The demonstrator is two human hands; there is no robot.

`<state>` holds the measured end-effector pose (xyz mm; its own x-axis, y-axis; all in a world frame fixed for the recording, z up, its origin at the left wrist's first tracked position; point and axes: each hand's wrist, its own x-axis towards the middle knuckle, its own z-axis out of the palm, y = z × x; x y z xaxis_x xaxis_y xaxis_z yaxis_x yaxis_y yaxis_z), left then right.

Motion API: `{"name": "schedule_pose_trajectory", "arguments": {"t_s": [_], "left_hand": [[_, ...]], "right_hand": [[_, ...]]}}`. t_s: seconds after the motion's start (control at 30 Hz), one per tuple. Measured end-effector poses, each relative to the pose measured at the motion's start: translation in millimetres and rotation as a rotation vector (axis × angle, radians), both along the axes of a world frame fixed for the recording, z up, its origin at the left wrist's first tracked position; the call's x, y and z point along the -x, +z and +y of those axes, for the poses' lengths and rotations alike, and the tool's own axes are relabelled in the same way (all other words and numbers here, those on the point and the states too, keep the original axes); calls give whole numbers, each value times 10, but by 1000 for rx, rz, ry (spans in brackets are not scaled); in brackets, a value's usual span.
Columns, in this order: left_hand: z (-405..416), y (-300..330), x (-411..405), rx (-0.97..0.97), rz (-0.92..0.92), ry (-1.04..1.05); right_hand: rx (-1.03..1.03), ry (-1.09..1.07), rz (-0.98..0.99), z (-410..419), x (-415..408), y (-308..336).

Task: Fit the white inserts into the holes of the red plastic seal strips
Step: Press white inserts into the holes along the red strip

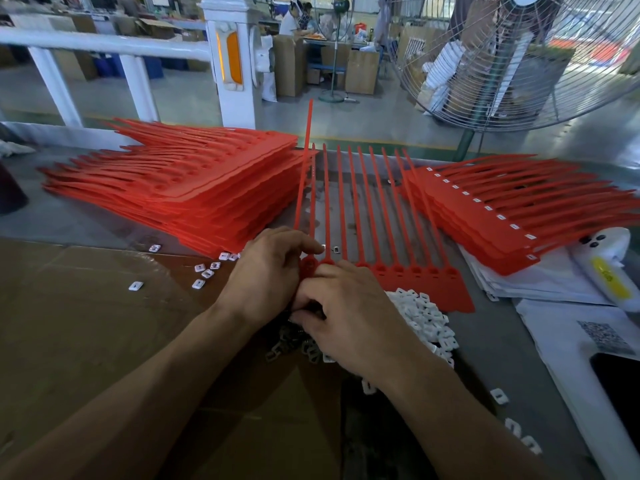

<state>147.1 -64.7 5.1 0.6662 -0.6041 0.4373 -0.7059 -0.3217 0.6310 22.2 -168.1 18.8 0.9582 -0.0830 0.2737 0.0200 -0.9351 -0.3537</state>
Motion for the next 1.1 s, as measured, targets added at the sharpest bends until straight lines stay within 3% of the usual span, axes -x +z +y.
{"name": "schedule_pose_trajectory", "arguments": {"t_s": [0.4,0.7,1.1], "left_hand": [[13,-3,-25,16,38,-4],[-6,-22,-28,38,-1,29],[-38,-13,28,72,-103,-23]], "right_hand": [[17,8,2,-16,-4,-15],[-155,-69,-110,-149,14,-24],[-231,-102,-142,-170,-18,-37]]}}
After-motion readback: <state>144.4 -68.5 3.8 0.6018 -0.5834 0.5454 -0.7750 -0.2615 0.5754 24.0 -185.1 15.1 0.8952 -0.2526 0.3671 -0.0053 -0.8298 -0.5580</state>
